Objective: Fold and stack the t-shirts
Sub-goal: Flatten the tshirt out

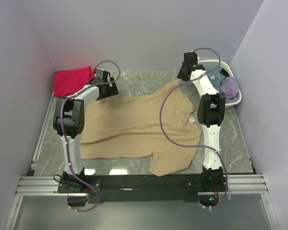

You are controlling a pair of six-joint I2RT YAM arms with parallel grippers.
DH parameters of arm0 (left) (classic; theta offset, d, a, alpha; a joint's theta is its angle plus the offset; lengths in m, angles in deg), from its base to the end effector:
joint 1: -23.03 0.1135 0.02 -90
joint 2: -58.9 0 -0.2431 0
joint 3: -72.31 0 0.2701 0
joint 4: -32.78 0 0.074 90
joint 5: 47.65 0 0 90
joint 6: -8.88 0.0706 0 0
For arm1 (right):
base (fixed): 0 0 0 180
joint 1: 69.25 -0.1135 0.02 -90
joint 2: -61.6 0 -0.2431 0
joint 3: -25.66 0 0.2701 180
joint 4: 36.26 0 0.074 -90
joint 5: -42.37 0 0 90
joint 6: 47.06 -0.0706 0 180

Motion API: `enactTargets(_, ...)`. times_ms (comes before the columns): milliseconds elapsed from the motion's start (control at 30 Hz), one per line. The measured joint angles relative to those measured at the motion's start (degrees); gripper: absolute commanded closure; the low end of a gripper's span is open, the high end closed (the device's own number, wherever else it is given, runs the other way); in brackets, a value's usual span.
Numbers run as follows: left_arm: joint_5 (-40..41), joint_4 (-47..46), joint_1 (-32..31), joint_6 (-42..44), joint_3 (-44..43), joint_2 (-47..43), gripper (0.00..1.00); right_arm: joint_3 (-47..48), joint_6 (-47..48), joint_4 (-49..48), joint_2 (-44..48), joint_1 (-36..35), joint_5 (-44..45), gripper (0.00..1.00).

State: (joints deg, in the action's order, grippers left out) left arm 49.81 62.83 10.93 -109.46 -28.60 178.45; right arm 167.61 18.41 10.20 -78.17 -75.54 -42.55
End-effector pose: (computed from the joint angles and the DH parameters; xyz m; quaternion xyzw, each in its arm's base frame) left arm 0.4819 -0.0939 0.1305 -0.1546 0.9211 -0.0645 0.3513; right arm 0.5760 0.0572 0.1800 0.1629 0.9062 0.0638 0.3850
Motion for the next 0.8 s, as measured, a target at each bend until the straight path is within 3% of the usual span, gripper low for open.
enactTargets(67,-0.55,0.13,0.85,0.24,-0.63,0.31,0.01,0.26,0.04,-0.02,-0.09,0.04,0.07,0.5)
enactTargets(267,-2.45,1.05,2.91,0.94,-4.5,1.2,0.01,3.89,-0.09,0.42,-2.36,0.9,-1.66,0.44)
enactTargets(800,-10.75,6.29,8.52,3.04,-13.4,9.35,0.01,5.88,-2.03,2.1,-5.92,3.21,-11.8,0.43)
